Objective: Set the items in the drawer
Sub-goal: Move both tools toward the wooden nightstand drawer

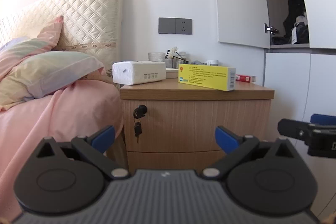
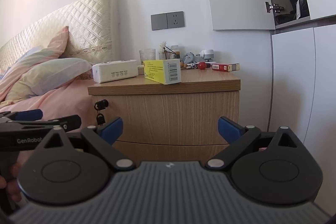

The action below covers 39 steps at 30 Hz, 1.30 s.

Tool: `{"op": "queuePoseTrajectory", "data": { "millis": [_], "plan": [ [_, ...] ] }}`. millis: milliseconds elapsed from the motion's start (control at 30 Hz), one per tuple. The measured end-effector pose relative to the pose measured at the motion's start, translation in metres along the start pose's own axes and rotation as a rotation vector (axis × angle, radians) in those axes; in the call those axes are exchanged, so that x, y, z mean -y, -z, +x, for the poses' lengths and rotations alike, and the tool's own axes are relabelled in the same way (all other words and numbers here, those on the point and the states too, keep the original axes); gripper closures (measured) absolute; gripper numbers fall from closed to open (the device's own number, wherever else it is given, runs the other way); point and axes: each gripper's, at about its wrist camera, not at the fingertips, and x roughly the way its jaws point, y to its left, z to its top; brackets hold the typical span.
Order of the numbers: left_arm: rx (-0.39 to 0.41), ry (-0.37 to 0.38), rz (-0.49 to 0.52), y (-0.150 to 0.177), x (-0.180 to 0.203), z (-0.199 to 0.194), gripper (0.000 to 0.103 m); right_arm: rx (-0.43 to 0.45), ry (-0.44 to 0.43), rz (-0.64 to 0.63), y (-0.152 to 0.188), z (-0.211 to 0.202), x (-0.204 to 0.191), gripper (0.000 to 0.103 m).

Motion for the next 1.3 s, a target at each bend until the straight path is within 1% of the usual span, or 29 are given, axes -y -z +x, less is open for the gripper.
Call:
{"op": "queuePoseTrajectory", "data": {
  "millis": [400, 633, 1300],
  "plan": [
    [0.007, -0.003, -0.01, 0.0, -0.001, -0.003, 0.0, 0.022, -0.002, 0.02, 0.001, -0.003, 0.003, 0.004],
    [-0.001, -0.006, -0.012, -0.002, 0.001, -0.001, 0.0, 0.035, -0.003, 0.032, 0.001, -0.005, 0.005, 0.004],
    [-0.01, 0.025, -0.015, -0.007, 0.006, -0.004, 0.0, 0.05, 0.017, 0.066, 0.001, -0.003, 0.014, 0.004]
  ]
}}
